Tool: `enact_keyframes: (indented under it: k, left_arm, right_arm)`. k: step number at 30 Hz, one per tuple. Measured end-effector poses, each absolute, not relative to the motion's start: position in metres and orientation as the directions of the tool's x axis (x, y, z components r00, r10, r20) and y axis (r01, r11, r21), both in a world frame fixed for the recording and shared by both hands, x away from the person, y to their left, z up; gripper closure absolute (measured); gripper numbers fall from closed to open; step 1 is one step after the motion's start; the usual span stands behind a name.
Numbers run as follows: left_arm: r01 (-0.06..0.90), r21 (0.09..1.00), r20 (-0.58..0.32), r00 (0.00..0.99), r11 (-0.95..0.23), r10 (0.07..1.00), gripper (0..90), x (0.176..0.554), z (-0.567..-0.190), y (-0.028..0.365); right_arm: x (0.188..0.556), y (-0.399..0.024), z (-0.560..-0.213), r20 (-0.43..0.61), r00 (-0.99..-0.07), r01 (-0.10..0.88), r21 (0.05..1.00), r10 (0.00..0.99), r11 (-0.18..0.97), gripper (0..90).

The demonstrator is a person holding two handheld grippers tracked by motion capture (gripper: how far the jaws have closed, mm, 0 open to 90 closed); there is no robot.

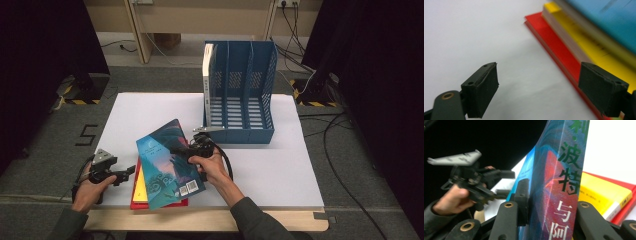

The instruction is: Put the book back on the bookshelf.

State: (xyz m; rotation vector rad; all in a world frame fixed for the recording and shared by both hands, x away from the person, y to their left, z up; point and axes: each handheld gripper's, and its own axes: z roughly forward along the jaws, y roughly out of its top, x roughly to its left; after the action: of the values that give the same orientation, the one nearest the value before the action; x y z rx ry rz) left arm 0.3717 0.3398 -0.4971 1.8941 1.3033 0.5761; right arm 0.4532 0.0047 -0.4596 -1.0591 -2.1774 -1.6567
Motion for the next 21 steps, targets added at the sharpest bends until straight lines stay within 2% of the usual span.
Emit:
enact_keyframes:
  k: [14, 21]
  left_arm:
    - [0.593, 0.768, -0.043, 0.425, -0.242, 0.904, 15.6, 0.373, -0.500, 0.337]
    - [0.587, 0.773, -0.047, 0.432, -0.241, 0.901, 15.7, 0.373, -0.500, 0.337]
  right_arm:
    - [0.447, -0.009, -0.433, 0.475, -0.774, 0.549, 0.833, 0.418, 0.069, 69.3]
    - [0.445, -0.025, -0.415, 0.409, -0.801, 0.461, 0.887, 0.437, 0.014, 69.6]
